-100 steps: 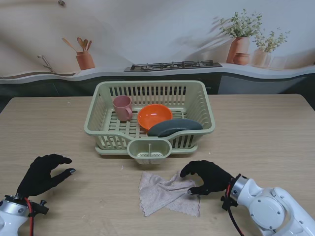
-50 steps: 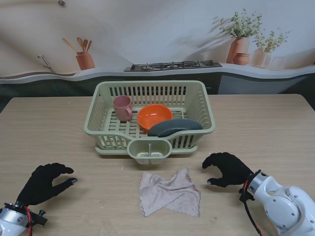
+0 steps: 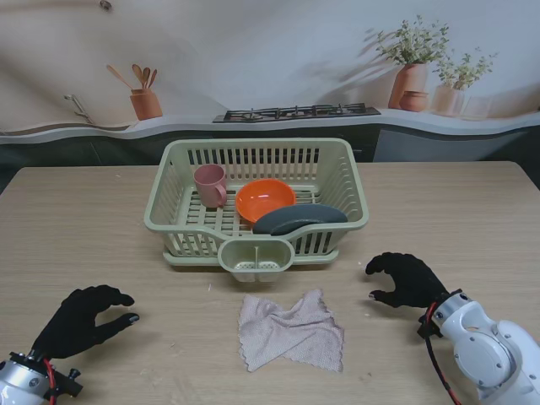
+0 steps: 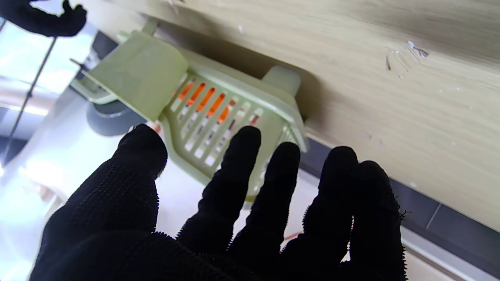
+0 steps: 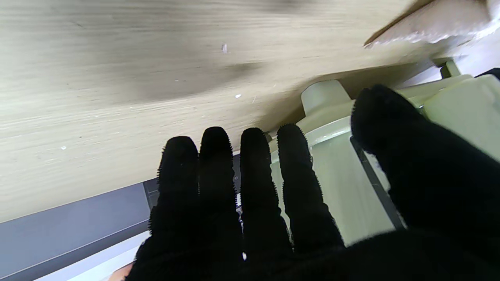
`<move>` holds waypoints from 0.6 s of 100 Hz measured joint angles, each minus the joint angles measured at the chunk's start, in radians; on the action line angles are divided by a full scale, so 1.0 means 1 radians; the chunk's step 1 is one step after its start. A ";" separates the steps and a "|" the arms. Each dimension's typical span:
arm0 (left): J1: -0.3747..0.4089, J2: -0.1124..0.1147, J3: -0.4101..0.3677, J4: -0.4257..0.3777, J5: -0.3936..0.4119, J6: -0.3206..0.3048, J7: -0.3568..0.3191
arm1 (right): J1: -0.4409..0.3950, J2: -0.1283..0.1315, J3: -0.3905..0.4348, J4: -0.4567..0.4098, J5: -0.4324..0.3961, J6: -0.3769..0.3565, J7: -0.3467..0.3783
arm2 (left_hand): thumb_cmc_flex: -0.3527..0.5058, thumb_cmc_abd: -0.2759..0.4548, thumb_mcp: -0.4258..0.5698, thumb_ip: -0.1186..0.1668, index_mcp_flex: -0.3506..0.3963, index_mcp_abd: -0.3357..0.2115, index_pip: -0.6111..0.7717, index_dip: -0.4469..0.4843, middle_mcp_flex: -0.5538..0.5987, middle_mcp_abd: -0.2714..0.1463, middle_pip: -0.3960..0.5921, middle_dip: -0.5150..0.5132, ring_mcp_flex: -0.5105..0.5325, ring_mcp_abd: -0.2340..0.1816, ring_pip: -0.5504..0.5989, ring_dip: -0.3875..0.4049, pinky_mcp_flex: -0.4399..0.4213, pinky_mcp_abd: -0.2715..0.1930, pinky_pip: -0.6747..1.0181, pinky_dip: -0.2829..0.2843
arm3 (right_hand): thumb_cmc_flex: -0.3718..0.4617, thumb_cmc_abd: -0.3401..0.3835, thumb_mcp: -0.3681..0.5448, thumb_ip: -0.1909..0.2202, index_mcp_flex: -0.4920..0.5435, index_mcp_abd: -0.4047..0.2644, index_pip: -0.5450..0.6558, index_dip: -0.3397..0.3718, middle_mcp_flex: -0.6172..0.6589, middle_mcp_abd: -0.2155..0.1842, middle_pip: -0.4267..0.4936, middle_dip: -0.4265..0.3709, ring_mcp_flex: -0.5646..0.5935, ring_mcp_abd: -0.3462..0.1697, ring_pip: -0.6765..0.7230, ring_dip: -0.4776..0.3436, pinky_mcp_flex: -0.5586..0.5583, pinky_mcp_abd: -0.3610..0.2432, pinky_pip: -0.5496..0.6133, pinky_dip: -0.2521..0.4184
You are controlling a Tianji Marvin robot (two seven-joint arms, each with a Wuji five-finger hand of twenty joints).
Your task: Clear dishes and wipe the table
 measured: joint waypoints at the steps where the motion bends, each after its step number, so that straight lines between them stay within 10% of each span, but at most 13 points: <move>1: 0.001 0.001 0.000 -0.002 0.000 0.002 -0.003 | 0.000 -0.001 0.000 0.001 0.002 0.002 -0.002 | 0.000 0.000 0.000 0.000 0.000 0.000 0.000 0.000 0.000 0.000 0.000 0.000 0.000 0.000 0.000 0.000 0.000 0.000 0.000 0.000 | 0.000 0.000 0.000 0.000 0.000 0.000 0.000 0.000 0.000 0.000 0.000 0.000 0.000 0.000 0.000 0.000 0.000 0.000 0.000 0.000; 60: -0.023 0.034 0.092 -0.080 -0.025 0.119 -0.137 | 0.007 -0.011 0.014 0.041 0.012 0.029 -0.049 | -0.020 -0.035 0.143 0.000 0.000 0.000 -0.012 -0.012 -0.014 0.000 -0.008 0.000 -0.017 -0.016 -0.022 -0.013 -0.025 -0.027 -0.035 -0.034 | 0.000 0.000 0.000 0.000 0.011 0.004 -0.019 0.000 0.000 0.005 -0.002 0.000 0.000 0.009 -0.004 0.000 0.003 0.021 0.000 0.000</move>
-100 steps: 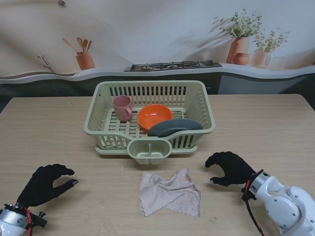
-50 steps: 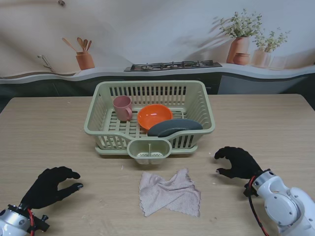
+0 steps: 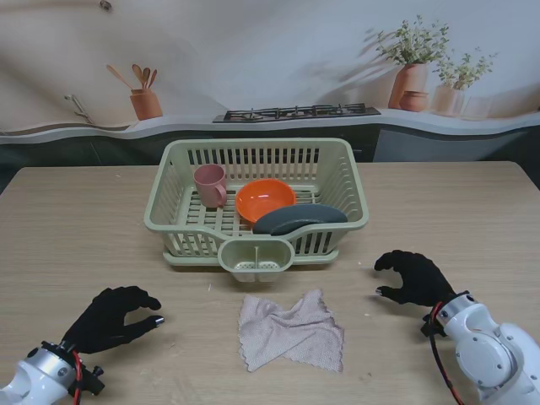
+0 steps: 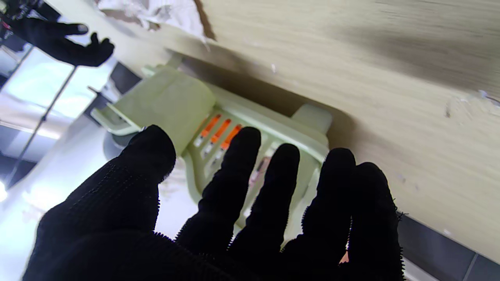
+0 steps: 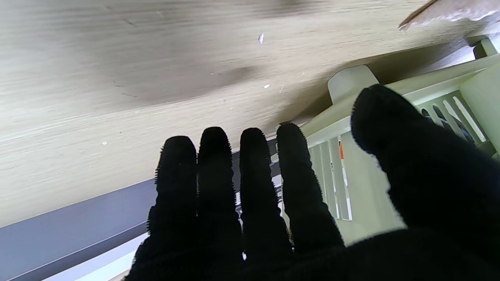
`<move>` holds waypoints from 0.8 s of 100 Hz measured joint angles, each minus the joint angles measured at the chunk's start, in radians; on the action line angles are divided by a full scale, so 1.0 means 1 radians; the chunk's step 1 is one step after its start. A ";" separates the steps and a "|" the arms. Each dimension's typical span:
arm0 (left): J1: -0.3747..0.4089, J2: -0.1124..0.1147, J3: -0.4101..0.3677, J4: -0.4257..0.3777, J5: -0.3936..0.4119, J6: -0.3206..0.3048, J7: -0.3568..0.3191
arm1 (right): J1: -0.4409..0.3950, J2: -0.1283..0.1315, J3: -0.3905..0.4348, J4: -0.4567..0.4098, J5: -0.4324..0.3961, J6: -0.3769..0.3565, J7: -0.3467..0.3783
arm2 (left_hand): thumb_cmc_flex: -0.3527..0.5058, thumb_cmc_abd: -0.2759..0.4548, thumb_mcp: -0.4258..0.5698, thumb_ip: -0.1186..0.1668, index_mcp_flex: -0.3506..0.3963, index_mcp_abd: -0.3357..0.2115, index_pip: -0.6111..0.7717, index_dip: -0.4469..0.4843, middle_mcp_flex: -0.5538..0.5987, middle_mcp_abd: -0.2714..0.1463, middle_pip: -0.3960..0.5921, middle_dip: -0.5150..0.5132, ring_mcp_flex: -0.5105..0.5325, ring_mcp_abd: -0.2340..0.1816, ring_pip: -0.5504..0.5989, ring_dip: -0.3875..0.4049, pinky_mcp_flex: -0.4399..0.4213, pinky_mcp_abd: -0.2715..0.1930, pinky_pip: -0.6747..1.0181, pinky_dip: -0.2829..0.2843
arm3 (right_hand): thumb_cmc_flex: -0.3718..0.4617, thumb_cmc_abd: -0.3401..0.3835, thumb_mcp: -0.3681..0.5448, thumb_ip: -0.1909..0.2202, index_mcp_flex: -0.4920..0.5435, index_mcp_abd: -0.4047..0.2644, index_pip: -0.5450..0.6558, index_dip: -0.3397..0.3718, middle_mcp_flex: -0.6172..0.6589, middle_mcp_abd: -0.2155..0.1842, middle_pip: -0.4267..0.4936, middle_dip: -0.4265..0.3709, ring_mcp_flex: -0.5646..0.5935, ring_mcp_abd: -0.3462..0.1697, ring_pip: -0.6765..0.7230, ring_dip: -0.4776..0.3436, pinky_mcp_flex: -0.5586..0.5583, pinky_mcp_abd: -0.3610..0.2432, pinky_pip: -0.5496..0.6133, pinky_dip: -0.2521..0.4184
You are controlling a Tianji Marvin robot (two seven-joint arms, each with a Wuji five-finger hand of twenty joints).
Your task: Clear dishes and wipe the table
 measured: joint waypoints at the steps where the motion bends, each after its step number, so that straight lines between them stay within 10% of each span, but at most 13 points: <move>1: -0.002 0.001 0.004 0.000 0.001 0.003 -0.001 | 0.000 0.000 0.000 0.000 0.000 0.000 0.000 | 0.000 -0.006 0.006 0.000 0.000 0.000 -0.001 -0.002 0.000 0.000 0.000 0.000 -0.002 -0.001 -0.003 0.000 -0.001 -0.002 -0.002 -0.001 | 0.000 0.000 0.000 0.000 0.000 0.000 0.000 0.000 0.000 0.000 0.000 0.000 0.000 0.000 0.000 0.000 0.000 0.000 0.000 0.000; 80: -0.196 0.054 0.268 -0.016 0.041 0.181 -0.202 | -0.002 0.000 0.000 0.000 -0.010 0.011 -0.002 | -0.053 -0.171 0.249 -0.001 -0.117 -0.062 -0.058 -0.020 -0.154 -0.089 -0.033 -0.013 -0.112 -0.124 -0.090 -0.037 -0.097 -0.108 -0.077 -0.070 | 0.012 0.000 0.000 0.000 0.020 0.002 -0.002 0.000 0.000 0.002 -0.001 0.000 0.000 0.001 0.000 0.000 0.000 0.001 0.000 -0.001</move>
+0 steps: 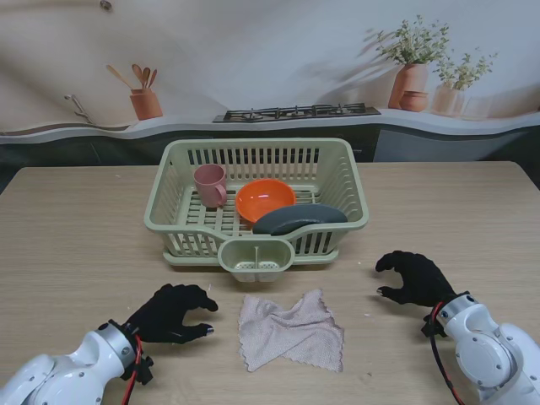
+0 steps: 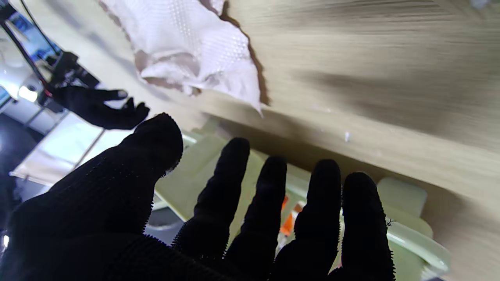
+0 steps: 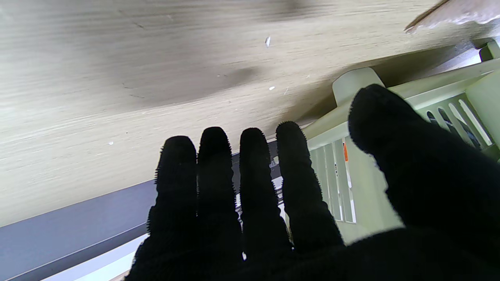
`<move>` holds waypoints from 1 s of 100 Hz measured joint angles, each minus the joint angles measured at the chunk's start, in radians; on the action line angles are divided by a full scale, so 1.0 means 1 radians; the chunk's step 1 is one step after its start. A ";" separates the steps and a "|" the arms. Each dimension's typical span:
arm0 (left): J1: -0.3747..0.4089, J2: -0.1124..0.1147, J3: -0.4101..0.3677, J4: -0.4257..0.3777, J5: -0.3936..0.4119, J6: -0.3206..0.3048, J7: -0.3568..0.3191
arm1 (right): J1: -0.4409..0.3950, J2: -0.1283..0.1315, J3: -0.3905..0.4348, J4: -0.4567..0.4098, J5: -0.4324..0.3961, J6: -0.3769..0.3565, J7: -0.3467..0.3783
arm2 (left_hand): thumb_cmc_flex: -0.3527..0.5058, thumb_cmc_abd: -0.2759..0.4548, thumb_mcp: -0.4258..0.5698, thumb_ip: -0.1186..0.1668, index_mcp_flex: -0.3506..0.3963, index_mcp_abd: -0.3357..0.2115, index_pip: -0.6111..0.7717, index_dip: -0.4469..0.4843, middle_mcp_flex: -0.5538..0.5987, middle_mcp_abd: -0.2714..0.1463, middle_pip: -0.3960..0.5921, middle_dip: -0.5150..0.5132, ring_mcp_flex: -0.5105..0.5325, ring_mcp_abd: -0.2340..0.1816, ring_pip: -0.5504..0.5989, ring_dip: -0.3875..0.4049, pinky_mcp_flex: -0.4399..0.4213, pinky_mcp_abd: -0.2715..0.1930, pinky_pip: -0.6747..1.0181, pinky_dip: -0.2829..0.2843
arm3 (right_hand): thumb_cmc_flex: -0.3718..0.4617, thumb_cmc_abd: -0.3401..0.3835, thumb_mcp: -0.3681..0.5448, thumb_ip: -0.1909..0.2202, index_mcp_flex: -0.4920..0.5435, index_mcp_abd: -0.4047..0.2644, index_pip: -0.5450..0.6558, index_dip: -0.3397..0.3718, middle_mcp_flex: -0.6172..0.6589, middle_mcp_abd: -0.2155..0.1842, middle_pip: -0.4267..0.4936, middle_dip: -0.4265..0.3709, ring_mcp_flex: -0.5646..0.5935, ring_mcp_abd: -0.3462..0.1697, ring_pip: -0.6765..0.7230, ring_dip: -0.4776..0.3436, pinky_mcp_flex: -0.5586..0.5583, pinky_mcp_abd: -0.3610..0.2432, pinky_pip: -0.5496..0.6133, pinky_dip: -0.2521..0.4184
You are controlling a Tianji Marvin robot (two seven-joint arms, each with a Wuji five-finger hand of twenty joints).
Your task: Clear dishes and wipe the table
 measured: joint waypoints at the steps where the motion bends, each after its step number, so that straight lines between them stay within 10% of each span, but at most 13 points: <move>1: -0.002 0.000 0.003 0.000 0.000 0.001 -0.002 | 0.000 0.000 0.000 0.000 0.000 0.000 0.000 | 0.000 -0.001 0.004 0.000 0.000 0.000 0.000 0.000 0.000 -0.001 0.000 0.000 0.000 0.000 -0.002 0.000 -0.001 0.000 0.000 -0.001 | 0.000 0.000 0.000 0.000 0.000 0.000 0.003 0.000 0.000 0.000 0.000 0.000 0.000 0.000 0.000 0.000 0.000 0.000 0.000 0.000; 73: -0.197 0.022 0.262 0.054 -0.083 0.172 -0.083 | 0.002 0.000 -0.001 0.006 -0.010 0.004 -0.003 | -0.009 -0.035 0.035 0.000 -0.118 -0.030 -0.032 -0.025 -0.138 -0.059 -0.023 -0.014 -0.087 -0.092 -0.071 -0.028 -0.075 -0.054 -0.064 -0.044 | 0.002 0.000 0.000 0.000 0.008 0.002 -0.005 0.000 0.000 0.000 -0.001 0.000 0.000 0.001 -0.010 -0.006 -0.001 0.000 0.000 0.000; 100: -0.287 0.029 0.365 0.095 -0.083 0.203 -0.110 | 0.001 0.000 -0.001 0.007 -0.013 0.005 -0.006 | -0.009 -0.035 0.035 -0.001 -0.264 -0.050 0.198 -0.025 -0.165 -0.081 -0.024 -0.017 -0.102 -0.123 -0.100 -0.038 -0.101 -0.064 -0.086 -0.066 | 0.012 0.000 0.000 0.000 0.009 0.002 -0.005 0.000 0.000 0.000 -0.010 0.000 0.000 0.001 -0.010 -0.006 -0.001 0.000 0.000 0.000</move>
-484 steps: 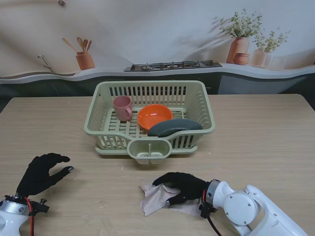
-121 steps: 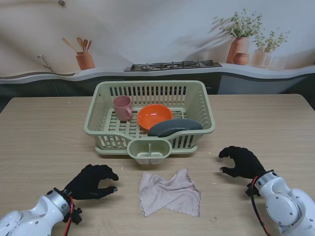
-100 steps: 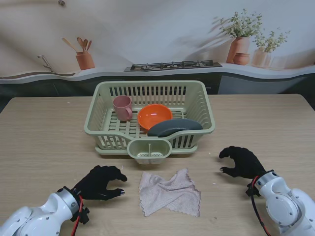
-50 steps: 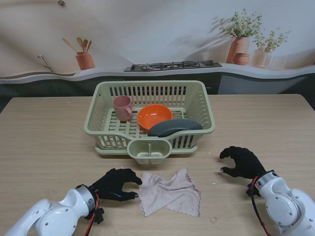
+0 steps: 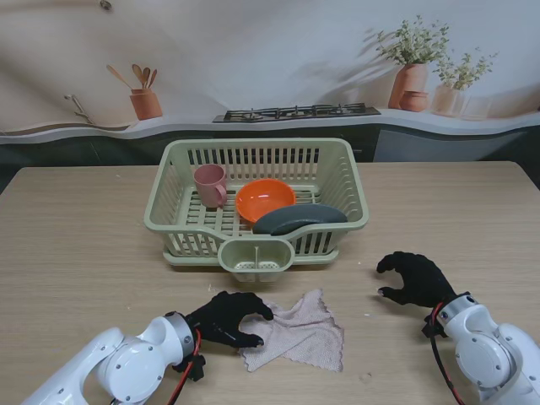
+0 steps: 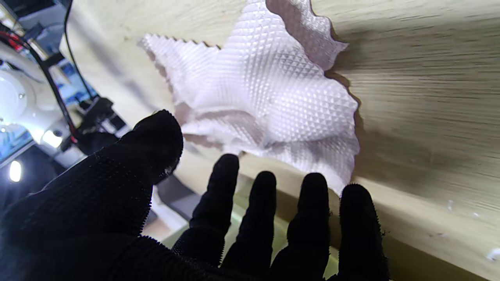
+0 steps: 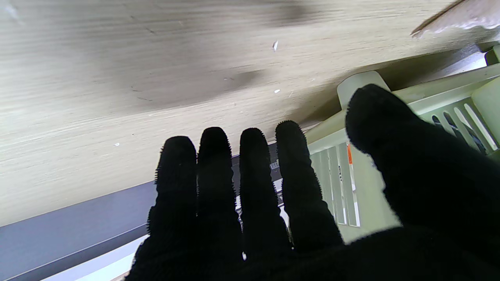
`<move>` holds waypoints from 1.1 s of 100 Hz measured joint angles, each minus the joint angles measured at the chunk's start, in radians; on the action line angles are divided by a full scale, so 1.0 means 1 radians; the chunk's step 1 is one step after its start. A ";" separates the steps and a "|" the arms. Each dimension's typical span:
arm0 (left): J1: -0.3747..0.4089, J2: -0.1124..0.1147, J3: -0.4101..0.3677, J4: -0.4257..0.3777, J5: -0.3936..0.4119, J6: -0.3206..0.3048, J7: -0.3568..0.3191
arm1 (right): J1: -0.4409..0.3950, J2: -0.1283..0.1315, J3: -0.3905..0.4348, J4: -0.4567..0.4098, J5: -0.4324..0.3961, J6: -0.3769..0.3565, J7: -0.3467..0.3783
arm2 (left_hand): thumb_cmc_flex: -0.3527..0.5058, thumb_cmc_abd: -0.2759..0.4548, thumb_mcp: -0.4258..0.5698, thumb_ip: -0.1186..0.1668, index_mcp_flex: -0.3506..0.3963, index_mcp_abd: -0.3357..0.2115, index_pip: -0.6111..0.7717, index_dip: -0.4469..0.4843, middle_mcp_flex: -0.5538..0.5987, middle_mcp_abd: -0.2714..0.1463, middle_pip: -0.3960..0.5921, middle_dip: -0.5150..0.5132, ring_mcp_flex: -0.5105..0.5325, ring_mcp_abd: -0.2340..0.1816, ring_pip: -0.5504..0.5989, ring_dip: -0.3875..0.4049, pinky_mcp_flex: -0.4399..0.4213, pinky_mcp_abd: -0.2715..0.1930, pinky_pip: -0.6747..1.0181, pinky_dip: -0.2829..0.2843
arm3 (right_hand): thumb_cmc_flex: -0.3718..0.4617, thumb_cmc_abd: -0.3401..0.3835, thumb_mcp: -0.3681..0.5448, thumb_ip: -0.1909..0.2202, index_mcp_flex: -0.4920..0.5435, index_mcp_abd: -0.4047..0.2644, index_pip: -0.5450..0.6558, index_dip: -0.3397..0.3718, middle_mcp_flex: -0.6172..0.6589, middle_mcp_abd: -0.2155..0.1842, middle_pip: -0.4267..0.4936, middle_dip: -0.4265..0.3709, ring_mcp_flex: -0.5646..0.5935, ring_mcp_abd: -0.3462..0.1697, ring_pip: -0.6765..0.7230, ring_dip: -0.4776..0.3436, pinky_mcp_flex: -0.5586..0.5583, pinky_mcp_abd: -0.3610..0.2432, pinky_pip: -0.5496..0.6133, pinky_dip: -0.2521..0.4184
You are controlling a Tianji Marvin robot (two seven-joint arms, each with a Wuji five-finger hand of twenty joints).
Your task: Clear dishes and wipe the table
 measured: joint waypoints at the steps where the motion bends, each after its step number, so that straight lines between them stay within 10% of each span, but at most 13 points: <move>1: -0.003 0.000 0.003 0.002 0.000 0.001 0.000 | 0.000 0.000 0.000 0.000 0.000 0.000 0.000 | 0.000 0.000 0.000 0.000 0.000 0.000 0.007 0.000 0.000 0.000 0.000 0.000 0.000 -0.004 0.000 0.000 0.000 0.000 0.000 0.000 | 0.000 0.000 0.000 0.000 0.000 0.000 0.000 0.000 0.000 0.000 0.000 0.000 0.000 0.000 0.000 0.000 0.000 0.000 0.000 0.000; 48: -0.149 0.006 0.154 0.083 -0.020 0.061 -0.039 | 0.001 0.000 -0.004 0.004 0.000 0.006 0.001 | 0.000 0.000 0.000 0.000 -0.041 -0.027 0.063 -0.021 -0.074 -0.024 -0.005 -0.009 -0.064 -0.037 -0.036 -0.003 -0.045 -0.012 -0.073 -0.020 | 0.000 0.000 0.000 0.000 0.009 0.001 0.001 0.000 0.013 0.001 -0.001 0.000 0.000 0.000 0.000 0.000 -0.002 0.000 0.000 0.000; 73: -0.198 0.013 0.202 0.085 0.097 0.109 -0.080 | 0.001 0.000 -0.006 0.004 0.001 0.011 -0.003 | 0.052 -0.046 0.051 0.000 0.002 0.003 0.077 -0.033 -0.058 0.005 0.094 0.009 -0.059 -0.092 0.258 0.186 0.039 0.019 0.118 0.057 | 0.000 0.000 0.000 0.000 0.009 0.001 0.001 0.000 0.013 0.001 -0.002 0.000 0.000 0.000 0.000 0.000 -0.002 0.000 0.000 0.000; 91: -0.215 0.013 0.214 0.100 0.169 0.099 -0.070 | 0.005 0.000 -0.006 0.010 -0.003 0.009 -0.010 | 0.121 -0.103 0.124 0.000 0.125 0.029 0.126 -0.022 -0.004 0.001 0.218 0.087 0.132 0.115 0.450 0.248 0.198 0.048 0.240 0.143 | 0.000 0.000 0.000 0.000 0.010 0.001 0.001 0.000 0.013 0.001 -0.002 0.000 0.000 0.000 0.000 0.000 -0.002 0.000 0.000 0.000; 110: -0.194 0.008 0.176 0.104 0.300 0.063 -0.048 | 0.007 0.000 -0.005 0.013 -0.006 0.008 -0.015 | 0.267 -0.155 0.131 -0.054 0.166 -0.007 0.326 0.036 0.211 0.133 0.321 0.134 0.341 0.121 0.572 0.311 0.406 0.096 0.337 0.229 | 0.000 0.000 0.000 0.000 0.010 0.001 0.001 0.000 0.013 0.001 -0.002 0.000 0.000 0.000 0.000 0.000 -0.002 0.000 0.000 0.000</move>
